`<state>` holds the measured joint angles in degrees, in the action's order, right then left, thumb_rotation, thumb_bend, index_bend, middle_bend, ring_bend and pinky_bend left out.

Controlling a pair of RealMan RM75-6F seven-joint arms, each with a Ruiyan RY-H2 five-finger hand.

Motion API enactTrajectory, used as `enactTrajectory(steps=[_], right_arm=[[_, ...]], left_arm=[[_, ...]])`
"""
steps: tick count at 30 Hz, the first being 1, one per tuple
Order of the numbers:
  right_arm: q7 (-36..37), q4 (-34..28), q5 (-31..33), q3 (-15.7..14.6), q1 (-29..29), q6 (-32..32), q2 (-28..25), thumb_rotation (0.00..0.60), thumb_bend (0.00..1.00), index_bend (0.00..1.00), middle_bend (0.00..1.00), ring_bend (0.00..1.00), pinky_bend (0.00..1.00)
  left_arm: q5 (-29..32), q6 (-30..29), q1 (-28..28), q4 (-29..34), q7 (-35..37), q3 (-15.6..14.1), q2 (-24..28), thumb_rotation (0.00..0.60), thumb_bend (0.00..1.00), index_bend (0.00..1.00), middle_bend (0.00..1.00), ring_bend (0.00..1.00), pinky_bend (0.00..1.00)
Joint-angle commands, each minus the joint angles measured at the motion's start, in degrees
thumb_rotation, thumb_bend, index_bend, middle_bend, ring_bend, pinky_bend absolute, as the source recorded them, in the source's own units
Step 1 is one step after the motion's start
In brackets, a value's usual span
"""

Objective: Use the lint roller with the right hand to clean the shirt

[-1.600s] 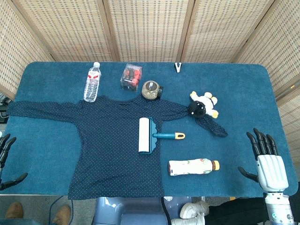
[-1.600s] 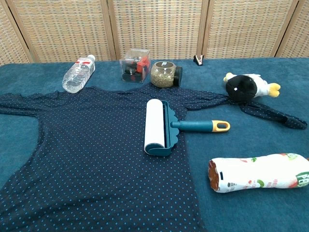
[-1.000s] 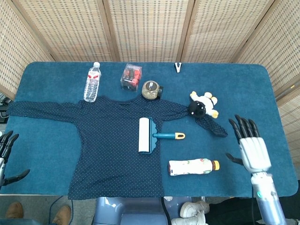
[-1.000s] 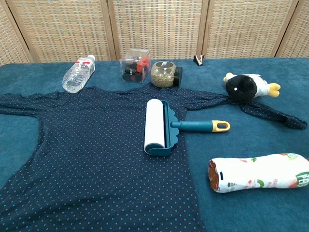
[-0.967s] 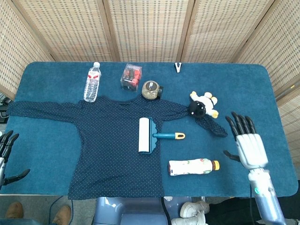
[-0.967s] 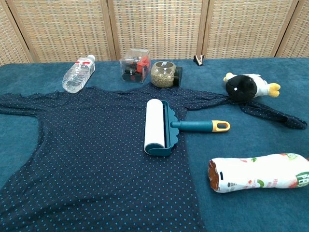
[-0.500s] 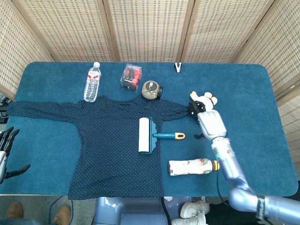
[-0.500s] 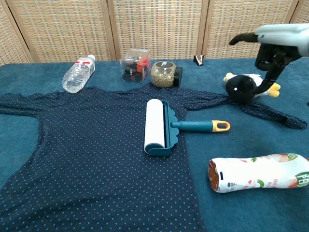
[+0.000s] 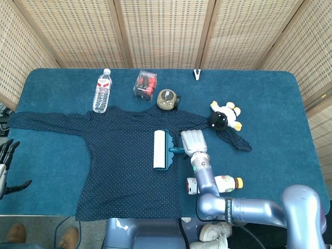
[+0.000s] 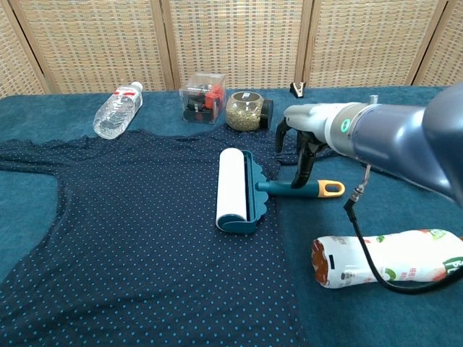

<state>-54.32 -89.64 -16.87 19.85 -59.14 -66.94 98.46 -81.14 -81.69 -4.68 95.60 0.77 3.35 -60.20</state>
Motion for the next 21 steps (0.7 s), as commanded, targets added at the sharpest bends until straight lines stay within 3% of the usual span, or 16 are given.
enactTrajectory(steps=[1,21], right_arm=[[-0.87,1.51,0.67,-1.12,-0.87,-0.82,1.79,0.600,0.35,0.36,1.00,1.00,1.00],[-1.75,9.10,2.52,-2.00,-1.24,0.71,6.17,0.600,0.48,0.38,1.00,1.00,1.00]], left_arm=[[0.28,0.14,0.01,-0.19,0.33,0.02,0.04,0.600,0.00,0.00,0.00,0.00,0.00],[1.19,0.35,-0.20,-0.53,0.02,0.23,-0.33,0.600,0.00,0.00,0.00,0.00,0.00]])
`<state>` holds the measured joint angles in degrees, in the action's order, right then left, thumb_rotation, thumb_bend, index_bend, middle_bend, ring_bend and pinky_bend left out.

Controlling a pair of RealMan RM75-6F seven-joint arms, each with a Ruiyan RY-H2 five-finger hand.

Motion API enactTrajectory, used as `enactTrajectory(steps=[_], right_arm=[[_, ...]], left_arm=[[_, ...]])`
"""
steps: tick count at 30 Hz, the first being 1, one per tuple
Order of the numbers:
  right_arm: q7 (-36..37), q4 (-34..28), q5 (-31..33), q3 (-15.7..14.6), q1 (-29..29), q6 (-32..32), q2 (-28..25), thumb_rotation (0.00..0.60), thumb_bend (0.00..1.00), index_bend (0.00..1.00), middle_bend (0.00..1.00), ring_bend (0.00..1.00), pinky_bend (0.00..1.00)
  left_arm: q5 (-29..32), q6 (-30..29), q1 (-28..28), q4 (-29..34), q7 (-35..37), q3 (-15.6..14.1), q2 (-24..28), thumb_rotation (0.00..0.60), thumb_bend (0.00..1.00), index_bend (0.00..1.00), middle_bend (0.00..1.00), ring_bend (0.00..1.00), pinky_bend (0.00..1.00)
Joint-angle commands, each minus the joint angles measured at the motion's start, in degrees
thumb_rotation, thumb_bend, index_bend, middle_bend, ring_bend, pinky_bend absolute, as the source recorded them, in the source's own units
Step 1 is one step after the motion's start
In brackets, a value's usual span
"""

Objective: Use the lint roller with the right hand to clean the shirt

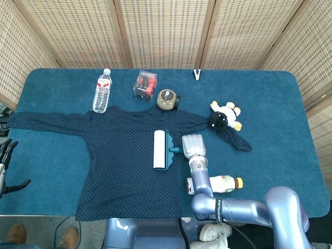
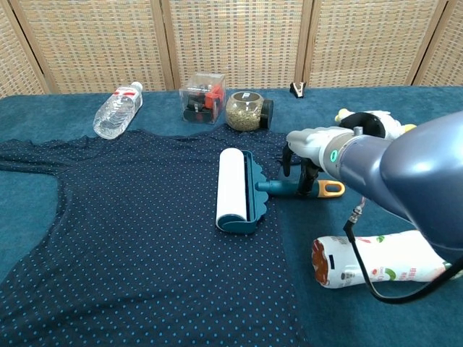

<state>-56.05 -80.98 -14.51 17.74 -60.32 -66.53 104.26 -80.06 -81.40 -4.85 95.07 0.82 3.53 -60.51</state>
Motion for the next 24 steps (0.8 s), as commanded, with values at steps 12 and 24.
enactTrajectory(steps=[12,24], right_arm=[[-0.35,4.17,-1.55,-1.11,0.07,1.77,3.12,0.600,0.49,0.39,1.00,1.00,1.00],[1.54,4.84,-4.69,-0.63,1.04,2.33,2.93,0.600,0.88,0.72,1.00,1.00,1.00]], left_arm=[[1.01,0.57,-0.33,-0.19,-0.80,0.26,-0.39,0.600,0.00,0.00,0.00,0.00,0.00],[1.32,0.99,-0.57,-0.37,-0.45,0.37,-0.38,0.600,0.00,0.00,0.00,0.00,0.00]])
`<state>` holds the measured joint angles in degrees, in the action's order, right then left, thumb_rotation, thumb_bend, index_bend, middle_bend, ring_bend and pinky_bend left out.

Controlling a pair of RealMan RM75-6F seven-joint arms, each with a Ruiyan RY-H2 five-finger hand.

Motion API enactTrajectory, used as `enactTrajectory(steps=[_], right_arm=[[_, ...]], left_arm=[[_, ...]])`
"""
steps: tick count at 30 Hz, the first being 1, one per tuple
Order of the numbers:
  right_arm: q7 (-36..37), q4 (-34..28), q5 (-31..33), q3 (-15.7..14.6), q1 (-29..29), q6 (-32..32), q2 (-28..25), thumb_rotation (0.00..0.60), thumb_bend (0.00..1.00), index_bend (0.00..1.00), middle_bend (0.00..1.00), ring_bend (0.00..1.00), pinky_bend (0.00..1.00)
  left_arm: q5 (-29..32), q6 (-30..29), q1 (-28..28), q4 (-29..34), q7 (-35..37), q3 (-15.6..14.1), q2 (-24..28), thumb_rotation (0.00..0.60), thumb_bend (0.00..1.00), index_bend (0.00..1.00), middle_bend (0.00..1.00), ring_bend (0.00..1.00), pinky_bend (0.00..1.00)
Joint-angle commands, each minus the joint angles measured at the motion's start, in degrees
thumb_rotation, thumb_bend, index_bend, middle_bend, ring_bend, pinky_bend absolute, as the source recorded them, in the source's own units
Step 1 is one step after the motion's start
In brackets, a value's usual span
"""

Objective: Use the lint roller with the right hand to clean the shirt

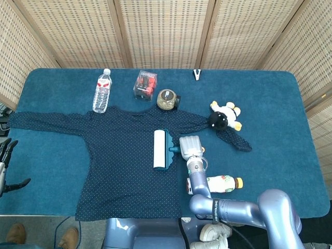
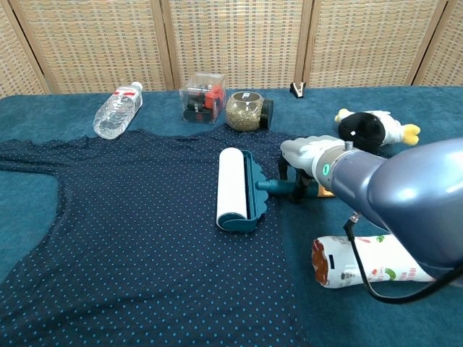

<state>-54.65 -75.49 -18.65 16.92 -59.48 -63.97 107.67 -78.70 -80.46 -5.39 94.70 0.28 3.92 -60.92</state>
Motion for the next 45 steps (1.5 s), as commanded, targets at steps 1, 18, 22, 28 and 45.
enactTrajectory(steps=[1,18,22,28,45], right_arm=[[-0.01,-1.53,-1.33,0.41,0.10,-0.73,-1.18,0.600,0.88,0.72,1.00,1.00,1.00],[-16.38,-13.03,-4.62,3.07,-8.94,-11.91,-4.27,0.600,0.90,0.73,1.00,1.00,1.00],[-22.11,-11.09,-3.44,3.53,-13.20,-12.65,-0.38,0.600,0.90,0.73,1.00,1.00,1.00],[-28.37,-4.72,-1.10,4.42,-18.69,-11.10,5.51,0.600,0.90,0.73,1.00,1.00,1.00],[-34.05,14.29,1.32,3.90,-23.58,-3.52,15.47,0.600,0.92,0.75,1.00,1.00,1.00]], left_arm=[[-0.17,-0.05,0.05,0.10,0.33,-0.07,0.14,0.600,0.00,0.00,0.00,0.00,0.00],[-2.30,-0.66,0.40,0.32,5.45,-0.50,1.98,0.600,0.00,0.00,0.00,0.00,0.00],[-2.01,0.48,-0.05,-0.27,7.07,-0.43,2.30,0.600,0.00,0.00,0.00,0.00,0.00],[-1.38,2.42,-0.77,-1.22,8.58,-0.47,2.41,0.600,0.00,0.00,0.00,0.00,0.00],[1.76,7.01,-2.84,-3.05,9.50,0.26,1.98,0.600,0.00,0.00,0.00,0.00,0.00]])
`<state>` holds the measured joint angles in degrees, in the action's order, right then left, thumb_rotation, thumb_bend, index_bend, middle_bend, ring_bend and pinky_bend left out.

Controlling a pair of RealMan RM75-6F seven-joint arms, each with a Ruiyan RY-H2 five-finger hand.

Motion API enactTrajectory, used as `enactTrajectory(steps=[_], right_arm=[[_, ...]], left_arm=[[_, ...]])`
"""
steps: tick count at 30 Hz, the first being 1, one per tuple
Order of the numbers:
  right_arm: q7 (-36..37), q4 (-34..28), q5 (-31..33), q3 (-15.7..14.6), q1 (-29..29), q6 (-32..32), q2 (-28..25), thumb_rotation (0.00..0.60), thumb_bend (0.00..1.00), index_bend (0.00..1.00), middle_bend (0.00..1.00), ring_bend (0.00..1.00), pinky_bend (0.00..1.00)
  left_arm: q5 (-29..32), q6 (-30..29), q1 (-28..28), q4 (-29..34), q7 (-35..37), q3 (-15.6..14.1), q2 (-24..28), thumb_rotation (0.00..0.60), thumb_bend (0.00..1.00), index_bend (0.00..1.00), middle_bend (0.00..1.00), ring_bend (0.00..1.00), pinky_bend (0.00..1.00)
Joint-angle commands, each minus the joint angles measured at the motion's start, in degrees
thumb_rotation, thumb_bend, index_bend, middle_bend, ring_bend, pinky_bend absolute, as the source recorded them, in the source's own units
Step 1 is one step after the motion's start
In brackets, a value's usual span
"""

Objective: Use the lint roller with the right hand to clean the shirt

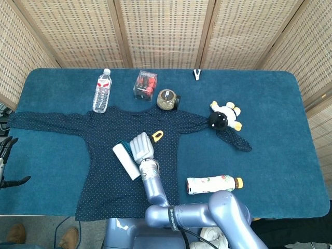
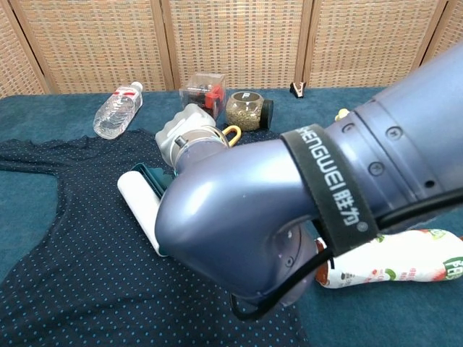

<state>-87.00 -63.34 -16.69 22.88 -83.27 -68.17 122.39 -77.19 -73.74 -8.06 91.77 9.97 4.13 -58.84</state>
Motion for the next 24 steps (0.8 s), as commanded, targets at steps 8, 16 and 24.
enactTrajectory(steps=[8,16,24], right_arm=[[-3.60,5.34,-1.92,-4.97,3.80,0.80,-0.82,0.600,0.92,0.74,1.00,1.00,1.00],[-3.83,6.66,-3.82,-6.89,7.96,1.07,-4.26,0.600,0.92,0.74,1.00,1.00,1.00],[-4.34,7.98,-4.13,-6.55,10.09,1.50,-5.44,0.600,0.92,0.74,1.00,1.00,1.00]], left_arm=[[0.78,0.54,-0.43,0.02,-1.58,0.04,-0.53,0.600,0.00,0.00,0.00,0.00,0.00],[1.38,1.16,-0.92,-0.04,-3.19,0.05,-1.17,0.600,0.00,0.00,0.00,0.00,0.00],[1.71,1.12,-1.06,0.05,-4.20,0.08,-1.60,0.600,0.00,0.00,0.00,0.00,0.00]])
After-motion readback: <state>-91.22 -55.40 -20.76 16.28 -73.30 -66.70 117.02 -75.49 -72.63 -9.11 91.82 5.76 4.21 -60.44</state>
